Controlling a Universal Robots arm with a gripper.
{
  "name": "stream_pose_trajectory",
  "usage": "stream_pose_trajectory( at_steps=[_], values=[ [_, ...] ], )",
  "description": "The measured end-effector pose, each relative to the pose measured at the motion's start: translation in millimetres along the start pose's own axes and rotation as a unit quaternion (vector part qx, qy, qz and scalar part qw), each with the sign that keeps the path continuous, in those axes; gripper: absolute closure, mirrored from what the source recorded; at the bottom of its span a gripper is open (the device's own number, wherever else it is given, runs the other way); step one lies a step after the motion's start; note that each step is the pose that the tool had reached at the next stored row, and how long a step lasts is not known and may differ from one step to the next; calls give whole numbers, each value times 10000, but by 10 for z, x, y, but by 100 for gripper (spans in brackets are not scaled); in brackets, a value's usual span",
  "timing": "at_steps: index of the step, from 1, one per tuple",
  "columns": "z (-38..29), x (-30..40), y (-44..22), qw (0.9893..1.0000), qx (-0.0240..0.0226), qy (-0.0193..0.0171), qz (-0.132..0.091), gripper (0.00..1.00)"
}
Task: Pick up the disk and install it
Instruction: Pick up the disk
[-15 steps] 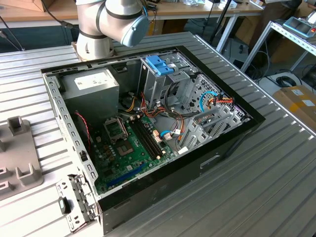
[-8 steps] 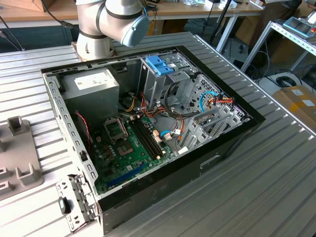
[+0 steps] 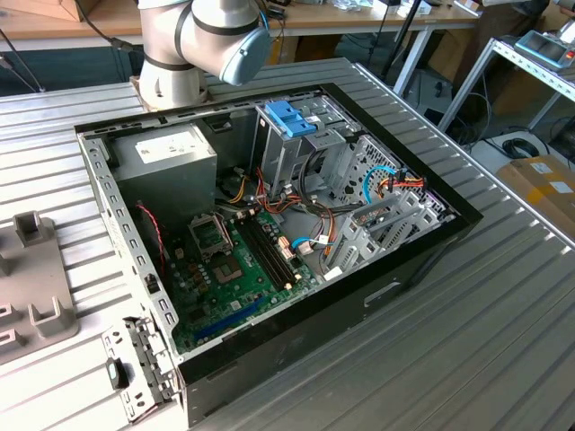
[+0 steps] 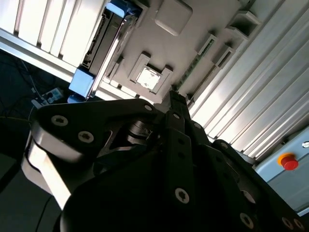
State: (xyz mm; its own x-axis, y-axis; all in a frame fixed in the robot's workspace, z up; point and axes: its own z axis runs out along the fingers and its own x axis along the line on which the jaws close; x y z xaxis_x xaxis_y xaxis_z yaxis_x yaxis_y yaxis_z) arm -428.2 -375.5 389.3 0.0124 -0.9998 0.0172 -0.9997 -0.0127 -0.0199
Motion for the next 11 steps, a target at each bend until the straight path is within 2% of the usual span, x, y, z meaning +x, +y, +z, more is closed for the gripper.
stream_pose_trajectory(
  at_steps=[11],
  values=[
    [0, 0, 0, 9997, 4, -5, -249, 90]
  ],
)
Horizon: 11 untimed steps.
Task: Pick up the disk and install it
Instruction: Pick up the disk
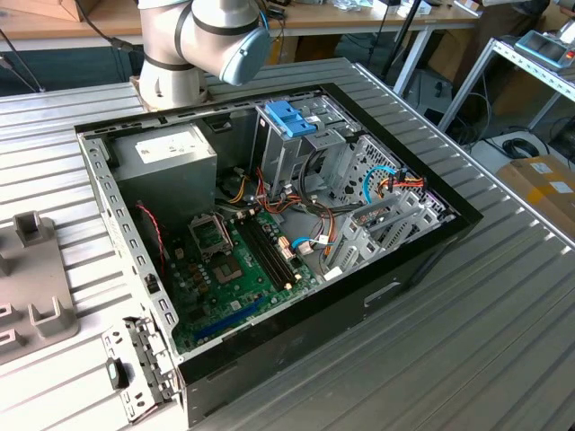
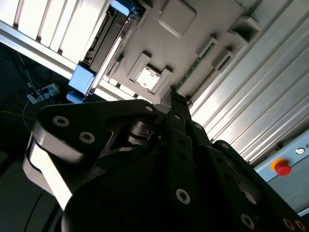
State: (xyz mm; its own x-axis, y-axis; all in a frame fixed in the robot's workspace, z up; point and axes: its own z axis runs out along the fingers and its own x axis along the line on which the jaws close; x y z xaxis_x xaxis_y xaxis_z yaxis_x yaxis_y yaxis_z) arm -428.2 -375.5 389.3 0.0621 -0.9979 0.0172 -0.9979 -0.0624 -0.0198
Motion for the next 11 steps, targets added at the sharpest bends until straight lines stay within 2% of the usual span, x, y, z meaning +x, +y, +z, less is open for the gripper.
stream_pose_trajectory(
  at_steps=[11],
  values=[
    [0, 0, 0, 9998, 4, -4, -203, 90]
  ],
)
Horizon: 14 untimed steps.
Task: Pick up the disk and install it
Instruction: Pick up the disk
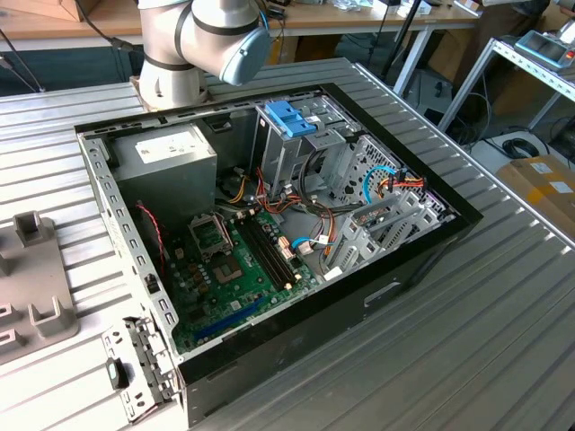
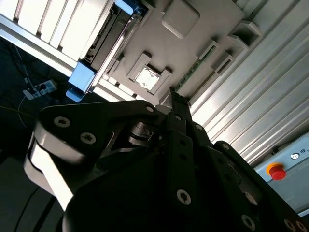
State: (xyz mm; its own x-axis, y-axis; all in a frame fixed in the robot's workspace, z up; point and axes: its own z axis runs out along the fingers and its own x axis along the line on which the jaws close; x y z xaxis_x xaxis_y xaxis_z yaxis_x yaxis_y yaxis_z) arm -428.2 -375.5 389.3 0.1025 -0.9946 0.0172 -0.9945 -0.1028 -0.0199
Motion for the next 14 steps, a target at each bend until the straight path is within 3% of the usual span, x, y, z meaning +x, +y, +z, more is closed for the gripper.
stream_pose_trajectory(
  at_steps=[14],
  values=[
    [0, 0, 0, 9997, 4, -5, -260, 90]
  ],
)
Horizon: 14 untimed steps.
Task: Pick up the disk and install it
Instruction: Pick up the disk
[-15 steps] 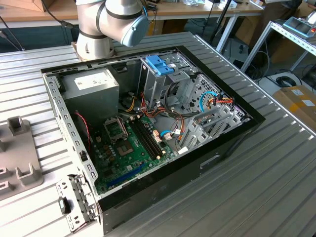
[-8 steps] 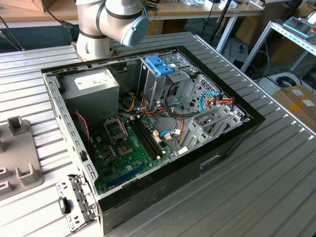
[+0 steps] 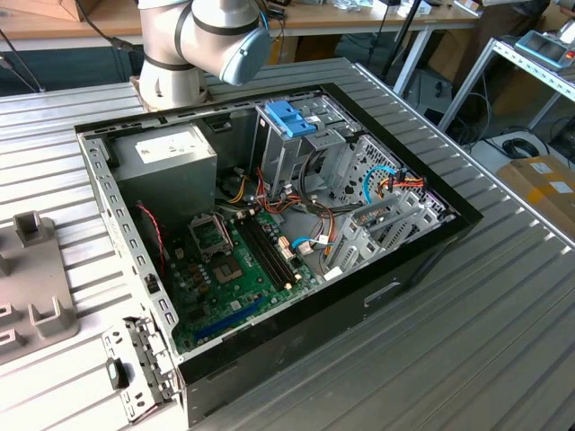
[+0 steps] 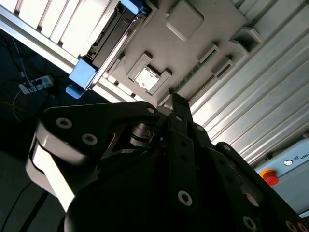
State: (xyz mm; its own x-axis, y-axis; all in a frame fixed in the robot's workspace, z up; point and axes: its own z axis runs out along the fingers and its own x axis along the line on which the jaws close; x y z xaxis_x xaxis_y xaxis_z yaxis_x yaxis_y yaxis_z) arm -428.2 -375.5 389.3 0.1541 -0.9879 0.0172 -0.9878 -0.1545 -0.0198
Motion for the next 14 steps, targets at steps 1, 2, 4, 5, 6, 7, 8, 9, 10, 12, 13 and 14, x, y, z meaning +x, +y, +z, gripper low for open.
stream_pose_trajectory(
  at_steps=[1, 2, 4, 5, 6, 7, 8, 9, 10, 12, 13, 14],
  values=[
    [0, 0, 0, 10000, 0, 0, -24, 90],
    [0, 0, 0, 10000, 1, -1, -45, 90],
    [0, 0, 0, 10000, 1, -2, -72, 90],
    [0, 0, 0, 10000, 2, -2, -89, 90],
    [0, 0, 0, 9999, 2, -2, -101, 90],
    [0, 0, 0, 9999, 2, -2, -119, 90],
    [0, 0, 0, 9999, 3, -3, -133, 90],
    [0, 0, 0, 9999, 3, -3, -154, 90],
    [0, 0, 0, 9999, 3, -3, -170, 90],
    [0, 0, 0, 9998, 3, -4, -197, 90],
    [0, 0, 0, 9998, 4, -4, -209, 90],
    [0, 0, 0, 9997, 4, -4, -225, 90]
  ],
)
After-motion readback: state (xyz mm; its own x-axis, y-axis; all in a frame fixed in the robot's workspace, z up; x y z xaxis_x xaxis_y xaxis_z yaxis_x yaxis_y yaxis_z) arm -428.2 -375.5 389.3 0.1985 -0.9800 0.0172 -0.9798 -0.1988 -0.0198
